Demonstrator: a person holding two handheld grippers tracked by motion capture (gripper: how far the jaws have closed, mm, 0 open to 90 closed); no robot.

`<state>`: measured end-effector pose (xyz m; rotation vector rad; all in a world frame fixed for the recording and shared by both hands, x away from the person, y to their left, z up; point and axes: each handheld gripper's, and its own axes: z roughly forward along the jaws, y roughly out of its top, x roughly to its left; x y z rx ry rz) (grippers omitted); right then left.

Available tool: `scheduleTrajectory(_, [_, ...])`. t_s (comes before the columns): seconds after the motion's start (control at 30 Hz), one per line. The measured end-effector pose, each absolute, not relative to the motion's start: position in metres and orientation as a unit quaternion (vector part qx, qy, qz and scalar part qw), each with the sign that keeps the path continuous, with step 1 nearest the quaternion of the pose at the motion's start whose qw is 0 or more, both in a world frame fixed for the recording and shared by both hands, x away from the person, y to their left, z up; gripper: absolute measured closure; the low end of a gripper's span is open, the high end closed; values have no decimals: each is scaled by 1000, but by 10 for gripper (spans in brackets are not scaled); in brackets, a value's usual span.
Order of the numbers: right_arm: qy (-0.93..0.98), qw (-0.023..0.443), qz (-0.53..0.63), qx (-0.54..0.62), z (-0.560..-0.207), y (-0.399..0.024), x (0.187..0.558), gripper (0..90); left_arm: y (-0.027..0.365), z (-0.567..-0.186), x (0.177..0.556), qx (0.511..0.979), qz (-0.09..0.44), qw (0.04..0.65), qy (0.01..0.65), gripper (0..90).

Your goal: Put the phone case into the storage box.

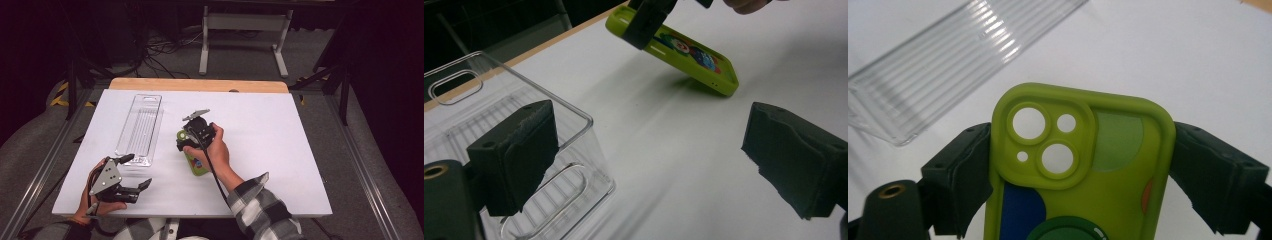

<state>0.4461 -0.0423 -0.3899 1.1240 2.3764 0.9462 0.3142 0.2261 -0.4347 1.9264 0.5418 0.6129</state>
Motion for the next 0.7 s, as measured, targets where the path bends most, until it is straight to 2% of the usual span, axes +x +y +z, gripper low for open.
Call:
scheduleTrajectory(0.33, [806, 192, 416, 374, -371, -85, 417, 153, 220, -430, 317, 792, 254, 506, 229, 96])
scheduleTrajectory(0.7, [780, 229, 466, 349, -361, -100, 397, 155, 186, -414, 328, 783, 229, 535, 223, 112])
